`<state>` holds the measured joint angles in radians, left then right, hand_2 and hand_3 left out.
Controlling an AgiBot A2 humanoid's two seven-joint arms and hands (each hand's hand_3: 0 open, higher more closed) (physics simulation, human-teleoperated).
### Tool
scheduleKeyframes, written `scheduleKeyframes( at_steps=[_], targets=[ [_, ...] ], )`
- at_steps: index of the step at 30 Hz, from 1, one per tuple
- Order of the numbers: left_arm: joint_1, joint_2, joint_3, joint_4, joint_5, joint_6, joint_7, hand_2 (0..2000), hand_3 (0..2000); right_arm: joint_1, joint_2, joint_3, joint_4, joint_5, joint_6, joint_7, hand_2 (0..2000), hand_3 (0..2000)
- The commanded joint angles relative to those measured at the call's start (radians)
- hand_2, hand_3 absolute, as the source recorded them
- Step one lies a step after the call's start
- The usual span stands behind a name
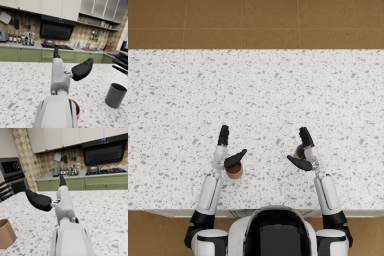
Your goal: Pick up two cups and pour the berry on the right into the cup on the left
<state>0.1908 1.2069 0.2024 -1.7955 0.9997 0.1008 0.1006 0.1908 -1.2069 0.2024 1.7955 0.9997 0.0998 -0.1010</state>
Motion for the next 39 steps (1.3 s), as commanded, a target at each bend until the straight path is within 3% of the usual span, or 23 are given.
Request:
scheduleKeyframes(
  at_steps=[1, 13, 14, 17, 20, 31, 39],
  targets=[
    [0.0, 0.0, 0.0, 0.0, 0.0, 0.0, 0.0, 0, 0, 0.0, 0.0, 0.0, 0.0, 0.0, 0.0, 0.0, 0, 0],
    [0.0, 0.0, 0.0, 0.0, 0.0, 0.0, 0.0, 0, 0, 0.002, -0.001, 0.03, -0.016, 0.0, 0.0, 0.0, 0, 0],
    [0.002, 0.001, 0.03, 0.016, 0.0, 0.0, 0.0, 0, 0, 0.003, -0.004, 0.027, -0.014, 0.0, -0.028, 0.029, 0, 0],
    [-0.049, -0.015, -0.033, -0.04, 0.0, -0.064, -0.064, 0, 0, -0.009, -0.008, -0.001, 0.034, 0.0, -0.073, 0.074, 0, 0],
    [-0.092, -0.024, -0.058, -0.056, 0.0, -0.087, -0.087, 0, 0, -0.033, -0.006, -0.024, 0.03, 0.0, -0.09, 0.091, 0, 0],
    [-0.234, -0.053, -0.102, -0.118, 0.336, -0.101, -0.1, 0, 0, -0.145, 0.003, -0.164, 0.068, 0.336, -0.099, 0.101, 0, 0],
    [-0.333, -0.072, -0.098, -0.107, 0.39, -0.101, -0.101, 0, 0, -0.23, 0.004, -0.167, 0.055, 0.389, -0.1, 0.101, 0, 0]
  ],
)
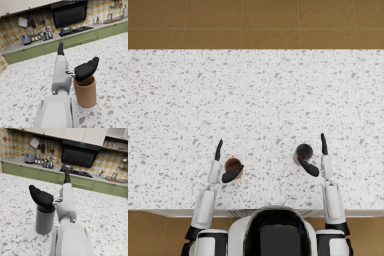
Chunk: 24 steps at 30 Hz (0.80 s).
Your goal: Pick up two cups and pour the berry on the right into the cup on the left
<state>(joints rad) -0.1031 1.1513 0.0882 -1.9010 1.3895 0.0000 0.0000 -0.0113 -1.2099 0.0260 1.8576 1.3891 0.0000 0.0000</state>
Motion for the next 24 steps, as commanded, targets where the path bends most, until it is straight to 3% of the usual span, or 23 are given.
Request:
scheduleKeyframes(
  at_steps=[1, 10, 24],
  targets=[
    [-0.042, -0.015, 0.019, 0.008, 0.001, 0.0, 0.0, 0, 0, -0.037, 0.007, 0.017, -0.016, 0.001, 0.0, 0.0, 0, 0],
    [-0.077, -0.01, 0.038, 0.071, 0.004, 0.0, 0.0, 0, 0, -0.066, -0.004, 0.019, -0.125, 0.004, 0.0, 0.0, 0, 0],
    [-0.088, 0.017, 0.021, 0.206, 0.003, -0.012, -0.002, 0, 0, -0.02, -0.046, 0.063, -0.284, 0.004, 0.0, 0.0, 0, 0]
  ],
)
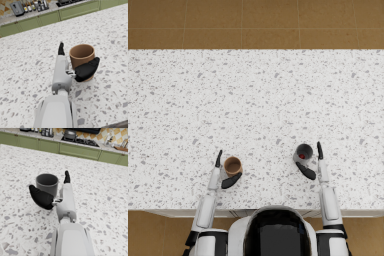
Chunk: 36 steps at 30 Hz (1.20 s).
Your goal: Pick up two cups and pour the berry on the right into the cup on the left
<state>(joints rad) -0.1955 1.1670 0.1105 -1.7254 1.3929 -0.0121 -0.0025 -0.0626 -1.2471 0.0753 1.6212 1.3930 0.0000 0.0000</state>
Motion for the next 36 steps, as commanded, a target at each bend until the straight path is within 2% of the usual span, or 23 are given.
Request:
scheduleKeyframes(
  at_steps=[1, 21, 22, 23, 25, 28, 30, 36],
  targets=[
    [0.008, 0.005, -0.004, 0.043, 0.0, -0.001, 0.0, 0, 0, 0.036, -0.012, 0.016, -0.054, 0.0, 0.0, 0.0, 0, 0],
    [0.071, 0.073, 0.033, 0.127, 0.0, -0.002, 0.002, 0, 0, 0.141, -0.08, 0.049, -0.256, 0.0, 0.0, 0.001, 0, 0],
    [0.07, 0.075, 0.028, 0.115, 0.0, 0.0, 0.002, 1361, 327, 0.14, -0.081, 0.046, -0.248, 0.0, 0.0, 0.002, 1361, 327],
    [0.074, 0.079, 0.028, 0.114, 0.0, -0.006, 0.001, 2000, 653, 0.14, -0.082, 0.045, -0.248, 0.0, 0.005, 0.003, 2000, 653],
    [0.072, 0.082, 0.02, 0.111, 0.0, -0.018, 0.003, 2000, 1280, 0.135, -0.08, 0.043, -0.235, 0.001, 0.015, 0.001, 2000, 1280],
    [0.075, 0.089, 0.016, 0.081, 0.0, -0.016, 0.001, 2000, 1280, 0.132, -0.083, 0.033, -0.198, 0.001, 0.025, 0.006, 2000, 1280],
    [0.086, 0.098, 0.026, -0.012, 0.0, -0.019, 0.0, 2000, 1280, 0.134, -0.088, 0.046, -0.11, 0.0, 0.043, 0.007, 2000, 1280],
    [0.199, 0.168, 0.109, -0.026, 0.0, -0.025, 0.0, 2000, 1280, 0.184, -0.12, 0.088, 0.048, 0.0, 0.059, 0.006, 2000, 1280]
  ],
)
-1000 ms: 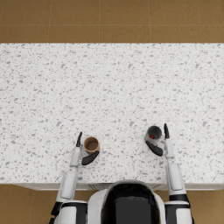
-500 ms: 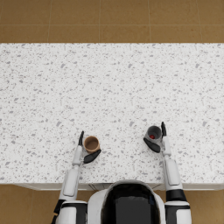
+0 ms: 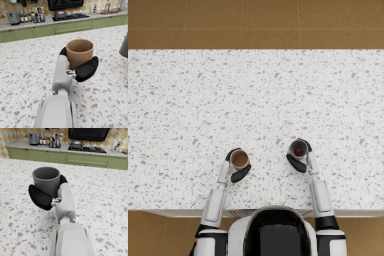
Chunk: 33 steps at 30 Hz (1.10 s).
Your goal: Pick up two cups and pour the berry on the right into the cup on the left
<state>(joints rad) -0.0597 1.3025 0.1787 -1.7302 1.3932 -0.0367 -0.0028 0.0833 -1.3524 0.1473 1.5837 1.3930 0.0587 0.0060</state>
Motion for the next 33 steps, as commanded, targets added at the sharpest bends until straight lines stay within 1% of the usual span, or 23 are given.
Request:
scheduleKeyframes(
  at_steps=[1, 4, 8, 11, 14, 16, 21, 23, 29, 30, 31, 33],
  targets=[
    [0.082, 0.045, 0.051, -0.021, 0.0, 0.0, 0.0, 2000, 1280, 0.049, -0.022, 0.021, 0.095, 0.031, -0.001, 0.001, 2000, 1280],
    [0.112, 0.07, 0.08, -0.021, 0.094, -0.001, 0.0, 2000, 1280, 0.069, -0.037, 0.021, 0.161, 0.126, 0.001, 0.0, 2000, 1280],
    [0.144, 0.095, 0.103, 0.002, 0.221, 0.0, 0.0, 2000, 1280, 0.103, -0.056, 0.026, 0.17, 0.253, 0.007, 0.001, 2000, 1280],
    [0.177, 0.118, 0.104, 0.033, 0.272, 0.0, 0.0, 2000, 1280, 0.143, -0.077, 0.032, 0.181, 0.348, 0.013, 0.001, 2000, 1280],
    [0.196, 0.132, 0.105, 0.043, 0.291, 0.002, 0.0, 2000, 1280, 0.178, -0.096, 0.042, 0.18, 0.444, 0.019, 0.001, 2000, 1280],
    [0.226, 0.149, 0.101, 0.077, 0.296, 0.004, 0.0, 2000, 1280, 0.21, -0.111, 0.044, 0.16, 0.508, 0.022, 0.001, 2000, 1280],
    [0.266, 0.172, 0.111, 0.161, 0.301, 0.007, 0.0, 2000, 1280, 0.257, -0.137, 0.053, 0.212, 0.668, 0.033, 0.002, 2000, 1280],
    [0.278, 0.18, 0.12, 0.167, 0.301, 0.006, 0.0, 2000, 1280, 0.275, -0.147, 0.054, 0.209, 0.732, 0.036, 0.002, 2000, 1280],
    [0.283, 0.189, 0.136, 0.173, 0.301, 0.006, 0.0, 2000, 1280, 0.296, -0.163, 0.091, 0.201, 0.925, 0.04, 0.003, 2000, 1280],
    [0.28, 0.189, 0.135, 0.165, 0.301, 0.006, 0.0, 2000, 1280, 0.272, -0.153, 0.082, 0.195, 0.957, 0.04, 0.003, 2000, 1280],
    [0.28, 0.19, 0.135, 0.165, 0.301, 0.006, 0.0, 2000, 1280, 0.298, -0.165, 0.09, 0.208, 0.989, 0.041, 0.003, 2000, 1280],
    [0.281, 0.192, 0.133, 0.176, 0.301, 0.005, 0.0, 2000, 1280, 0.279, -0.158, 0.089, 0.199, 1.053, 0.042, 0.003, 2000, 1280]
  ],
)
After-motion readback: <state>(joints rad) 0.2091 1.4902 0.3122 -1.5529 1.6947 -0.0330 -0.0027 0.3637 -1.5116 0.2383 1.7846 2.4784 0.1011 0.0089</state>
